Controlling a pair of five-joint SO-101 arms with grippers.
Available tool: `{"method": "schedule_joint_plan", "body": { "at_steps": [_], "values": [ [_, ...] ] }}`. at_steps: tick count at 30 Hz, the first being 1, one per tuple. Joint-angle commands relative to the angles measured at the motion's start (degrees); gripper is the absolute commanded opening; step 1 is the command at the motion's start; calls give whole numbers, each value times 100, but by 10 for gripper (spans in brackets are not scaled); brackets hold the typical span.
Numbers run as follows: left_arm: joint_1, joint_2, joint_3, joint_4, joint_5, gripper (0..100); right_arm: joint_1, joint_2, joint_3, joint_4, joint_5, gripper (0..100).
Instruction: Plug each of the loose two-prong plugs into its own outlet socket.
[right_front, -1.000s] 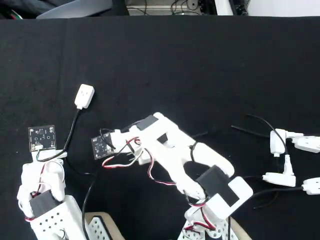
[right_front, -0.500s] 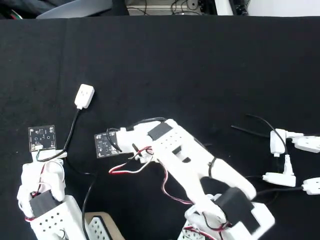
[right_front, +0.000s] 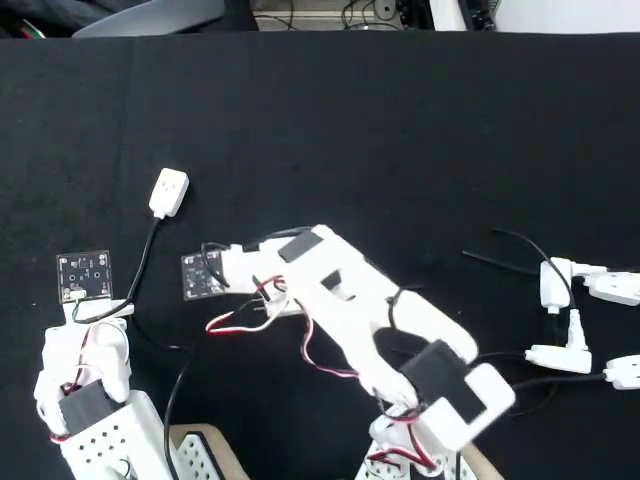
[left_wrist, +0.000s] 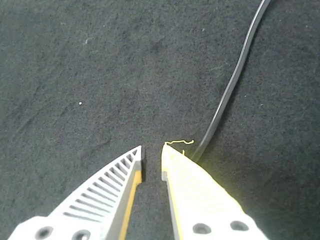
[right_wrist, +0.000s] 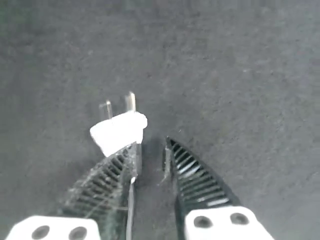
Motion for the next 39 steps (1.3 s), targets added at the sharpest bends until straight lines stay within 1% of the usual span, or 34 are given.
{"method": "schedule_joint_plan", "body": {
  "at_steps": [1, 6, 12, 24, 29, 35, 39],
  "values": [
    [-48, -26, 4, 18, 18, 80, -202, 4, 22, 18, -105, 85],
    [-48, -26, 4, 18, 18, 80, -211, -163, 110, 35, -255, 86],
    [-48, -26, 4, 18, 18, 80, -308, -470, 119, 536, -255, 86],
    [-48, -26, 4, 18, 18, 80, -387, -541, 338, 686, -255, 107],
    [-48, -26, 4, 18, 18, 80, -316, -558, -57, 1187, -246, 107],
    [-48, -26, 4, 18, 18, 80, -255, -1182, 31, 1591, -211, 107],
    [-48, -26, 4, 18, 18, 80, -396, -1640, 585, 1389, -62, 107]
  ]
}}
